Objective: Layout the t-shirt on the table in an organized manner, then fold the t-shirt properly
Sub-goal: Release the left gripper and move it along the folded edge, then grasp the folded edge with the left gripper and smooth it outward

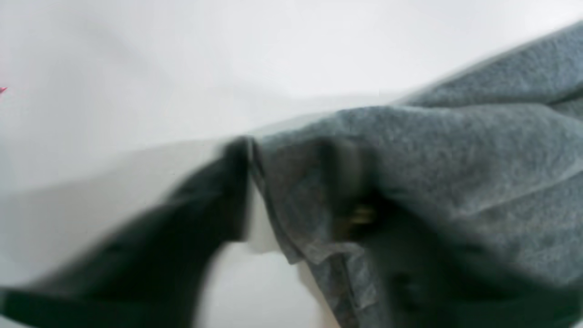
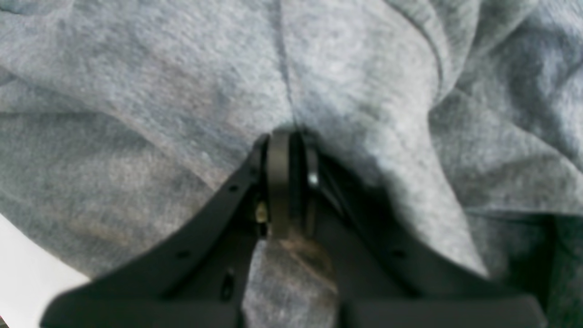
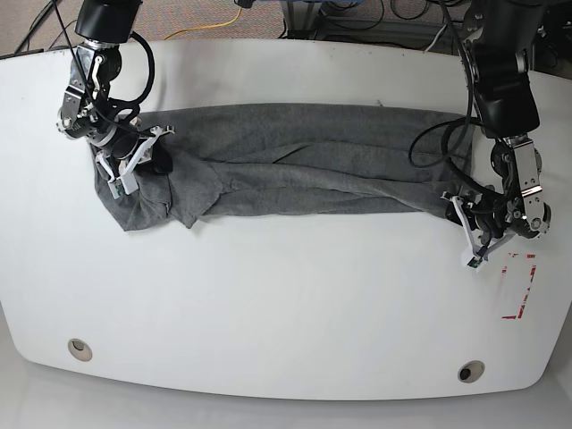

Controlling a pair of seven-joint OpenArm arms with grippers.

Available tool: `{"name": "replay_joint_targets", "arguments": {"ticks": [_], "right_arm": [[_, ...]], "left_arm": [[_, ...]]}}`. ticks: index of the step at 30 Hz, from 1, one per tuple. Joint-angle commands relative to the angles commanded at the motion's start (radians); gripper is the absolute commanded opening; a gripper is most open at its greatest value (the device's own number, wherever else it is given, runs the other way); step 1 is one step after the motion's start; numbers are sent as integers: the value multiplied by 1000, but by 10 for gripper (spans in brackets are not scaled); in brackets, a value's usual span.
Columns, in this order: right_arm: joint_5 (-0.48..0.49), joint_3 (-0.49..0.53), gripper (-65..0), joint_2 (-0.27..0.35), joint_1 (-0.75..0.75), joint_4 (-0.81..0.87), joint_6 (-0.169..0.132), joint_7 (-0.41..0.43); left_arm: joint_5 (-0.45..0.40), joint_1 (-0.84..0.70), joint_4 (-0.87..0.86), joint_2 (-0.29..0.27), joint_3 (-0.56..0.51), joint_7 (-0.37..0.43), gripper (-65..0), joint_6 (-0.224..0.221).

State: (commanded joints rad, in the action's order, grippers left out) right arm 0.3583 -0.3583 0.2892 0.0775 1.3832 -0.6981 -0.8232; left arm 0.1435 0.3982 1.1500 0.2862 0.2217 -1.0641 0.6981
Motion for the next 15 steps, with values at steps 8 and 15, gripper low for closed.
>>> {"name": "replay_joint_targets", "arguments": {"ticks": [8, 15], "right_arm": [[0, 0, -609, 0, -2, 0, 0, 0], [0, 0, -609, 0, -2, 0, 0, 0]], "left_arm": [[0, -31, 6, 2, 0, 0, -642, 0], [0, -75, 126, 6, 6, -52, -644, 0]]}}
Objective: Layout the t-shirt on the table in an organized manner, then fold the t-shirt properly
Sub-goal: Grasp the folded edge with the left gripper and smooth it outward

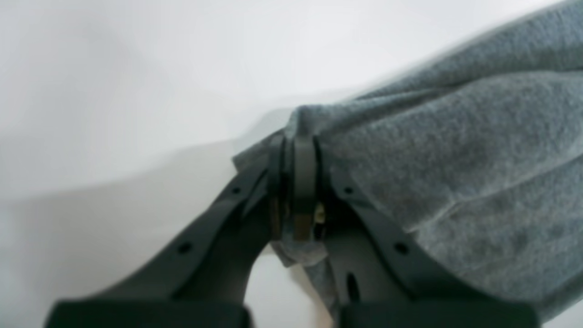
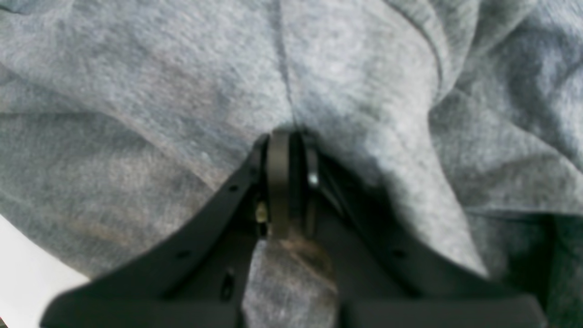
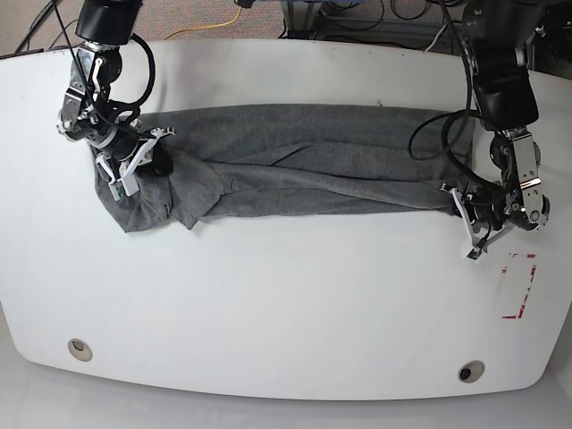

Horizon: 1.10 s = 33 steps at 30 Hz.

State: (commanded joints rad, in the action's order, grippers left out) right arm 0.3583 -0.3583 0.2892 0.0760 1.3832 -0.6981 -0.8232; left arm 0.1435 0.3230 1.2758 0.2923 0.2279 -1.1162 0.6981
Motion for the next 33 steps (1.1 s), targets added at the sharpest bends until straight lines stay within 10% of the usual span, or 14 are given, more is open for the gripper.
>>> {"name": "replay_joint_targets", "arguments": {"ticks": [27, 33], "right_arm": [[0, 0, -609, -2, -14, 0, 0, -2], [-2, 0, -609, -26, -29, 0, 0, -3]], "left_arm": [[0, -324, 451, 3, 49, -153, -637, 0], [2, -333, 453, 51, 49, -195, -424, 0]]}}
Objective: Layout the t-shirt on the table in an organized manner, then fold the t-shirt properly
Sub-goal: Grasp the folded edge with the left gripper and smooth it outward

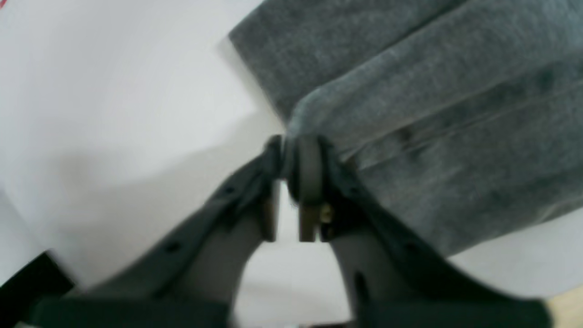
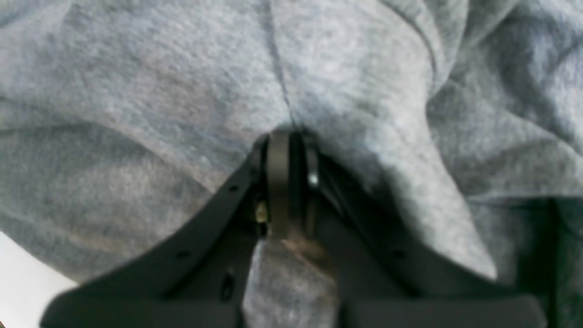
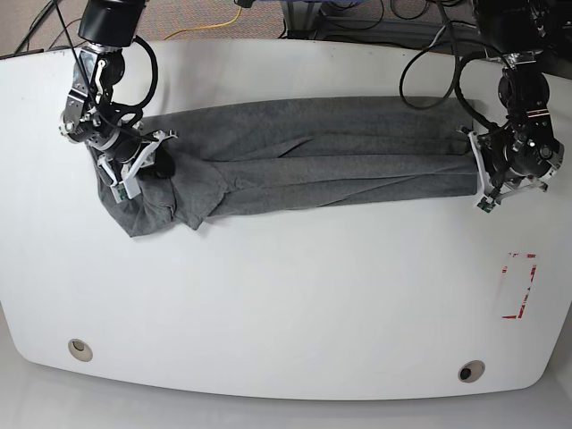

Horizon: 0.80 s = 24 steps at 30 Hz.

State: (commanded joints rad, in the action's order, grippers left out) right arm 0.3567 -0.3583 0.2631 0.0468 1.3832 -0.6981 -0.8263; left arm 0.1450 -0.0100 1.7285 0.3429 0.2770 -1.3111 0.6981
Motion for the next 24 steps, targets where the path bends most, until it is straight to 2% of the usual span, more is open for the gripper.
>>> {"name": "replay_joint_targets", "arguments": {"ticks": [2, 5, 7, 11, 14, 18, 20, 22, 24], "right_arm": [[0, 0, -609, 0, 0, 0, 0, -2], [0, 0, -609, -2, -3, 0, 0, -2], [0, 0, -609, -2, -3, 0, 0, -2], [0, 2, -609, -2, -5, 0, 0, -2], [2, 2, -609, -2, -5, 0, 0, -2], [2, 2, -609, -2, -5, 0, 0, -2], [2, 2, -609, -2, -5, 0, 0, -2], [2, 2, -609, -2, -5, 0, 0, -2], [2, 2, -609, -2, -5, 0, 0, -2]], "left_arm": [[0, 2, 0, 0, 0, -15, -332, 0], [2, 2, 9, 31, 0, -34, -244, 0], [9, 2, 32, 41, 0, -43, -233, 0], [94, -21, 95, 52, 2, -85, -231, 0], [230, -51, 161, 101, 35, -85, -231, 0], [470, -98, 163, 147, 80, -85, -231, 0], [559, -104, 160, 167, 115, -85, -231, 0], [582, -103, 158, 167, 147, -85, -231, 0], [563, -94, 157, 160, 176, -85, -232, 0]]}}
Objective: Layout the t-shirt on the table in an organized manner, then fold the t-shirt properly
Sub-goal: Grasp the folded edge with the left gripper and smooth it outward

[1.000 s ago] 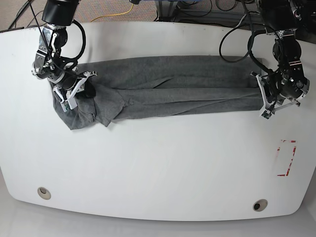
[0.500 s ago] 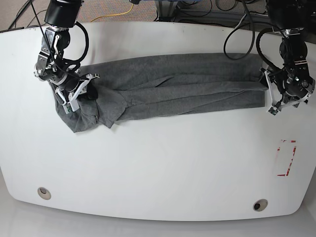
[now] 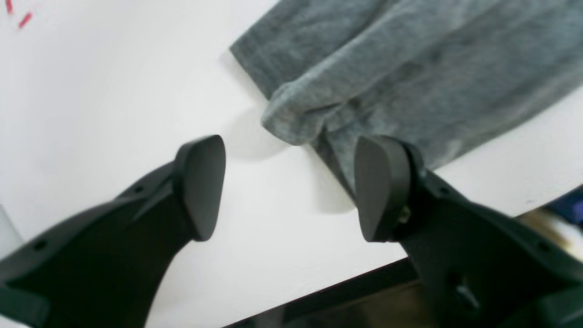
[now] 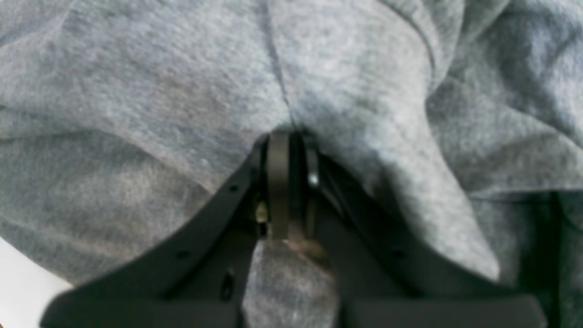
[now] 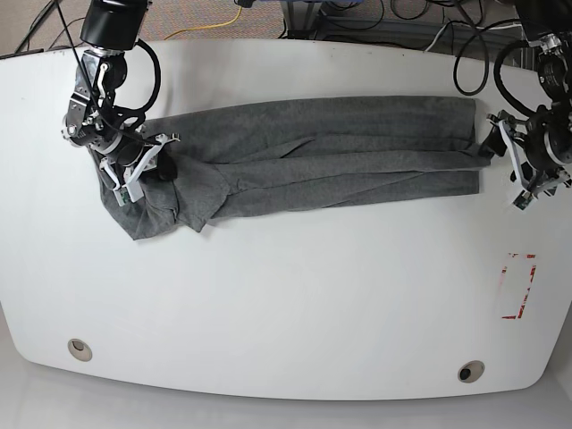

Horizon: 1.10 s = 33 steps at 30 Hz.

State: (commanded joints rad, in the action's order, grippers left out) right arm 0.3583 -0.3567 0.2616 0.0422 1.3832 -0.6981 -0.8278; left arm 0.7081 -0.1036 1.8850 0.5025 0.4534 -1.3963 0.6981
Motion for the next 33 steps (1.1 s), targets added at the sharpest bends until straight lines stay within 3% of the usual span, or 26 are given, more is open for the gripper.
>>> {"name": "replay_joint_targets", "arguments": {"ticks": [8, 16, 22, 33], "right_arm": [[0, 2, -609, -2, 0, 0, 0, 0], [0, 2, -609, -17, 0, 0, 0, 0], [0, 2, -609, -18, 0, 0, 0, 0], [0, -2, -609, -15, -15, 0, 0, 0]], "left_arm": [[-112, 160, -158, -97, -2, 12, -235, 0], [-331, 315, -420, -212, -14, 147, -235, 0], [-365, 331, -482, -222, -129, 159, -236, 0], [-365, 163, -258, -216, -143, 77, -269, 0]]}}
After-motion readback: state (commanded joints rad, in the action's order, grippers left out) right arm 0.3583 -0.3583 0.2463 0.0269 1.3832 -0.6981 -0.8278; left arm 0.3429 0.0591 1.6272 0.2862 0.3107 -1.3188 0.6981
